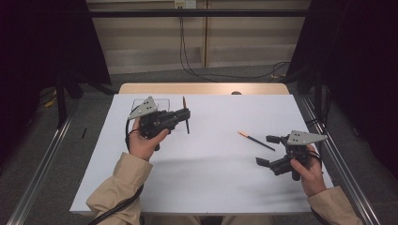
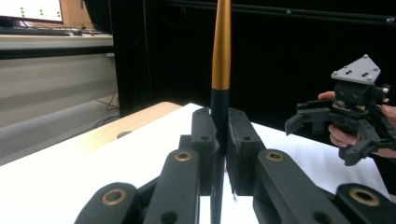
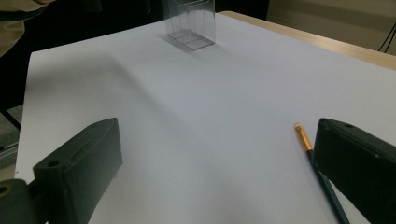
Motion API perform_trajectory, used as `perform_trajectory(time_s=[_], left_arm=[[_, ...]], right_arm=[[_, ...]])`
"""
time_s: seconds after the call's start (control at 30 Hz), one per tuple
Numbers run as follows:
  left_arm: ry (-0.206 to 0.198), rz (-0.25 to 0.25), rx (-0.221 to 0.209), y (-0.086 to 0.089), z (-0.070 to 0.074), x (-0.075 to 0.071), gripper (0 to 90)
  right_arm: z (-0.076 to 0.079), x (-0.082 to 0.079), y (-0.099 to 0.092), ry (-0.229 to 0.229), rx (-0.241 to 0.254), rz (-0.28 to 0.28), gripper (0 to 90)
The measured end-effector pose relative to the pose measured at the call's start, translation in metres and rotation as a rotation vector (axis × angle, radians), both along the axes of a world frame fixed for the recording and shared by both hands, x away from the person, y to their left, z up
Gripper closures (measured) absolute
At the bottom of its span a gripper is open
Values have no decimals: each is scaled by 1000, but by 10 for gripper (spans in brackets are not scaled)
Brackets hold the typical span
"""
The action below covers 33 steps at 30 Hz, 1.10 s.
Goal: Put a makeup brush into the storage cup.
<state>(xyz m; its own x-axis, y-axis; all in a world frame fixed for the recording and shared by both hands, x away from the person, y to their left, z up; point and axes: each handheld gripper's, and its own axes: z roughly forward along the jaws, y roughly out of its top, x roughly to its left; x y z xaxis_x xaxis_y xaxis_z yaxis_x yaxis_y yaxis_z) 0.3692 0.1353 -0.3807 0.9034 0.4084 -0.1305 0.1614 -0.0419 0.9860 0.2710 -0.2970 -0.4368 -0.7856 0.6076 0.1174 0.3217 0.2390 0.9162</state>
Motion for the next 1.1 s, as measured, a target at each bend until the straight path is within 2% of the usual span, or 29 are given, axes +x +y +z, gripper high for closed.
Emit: perform_trajectory(time_s=[0.23, 0.57, 0.9, 1.1], left_arm=[[-11, 31, 12, 4, 4, 9, 830], [-23, 79, 3, 13, 9, 18, 831], [-24, 131, -18, 21, 10, 26, 830], [-25, 167, -2, 25, 9, 32, 831]], right_arm=[[0, 0, 0, 0, -2, 2, 8], [1, -1, -1, -9, 0, 5, 8], [3, -2, -2, -31, 36, 6, 8], [4, -3, -2, -32, 35, 8, 8]])
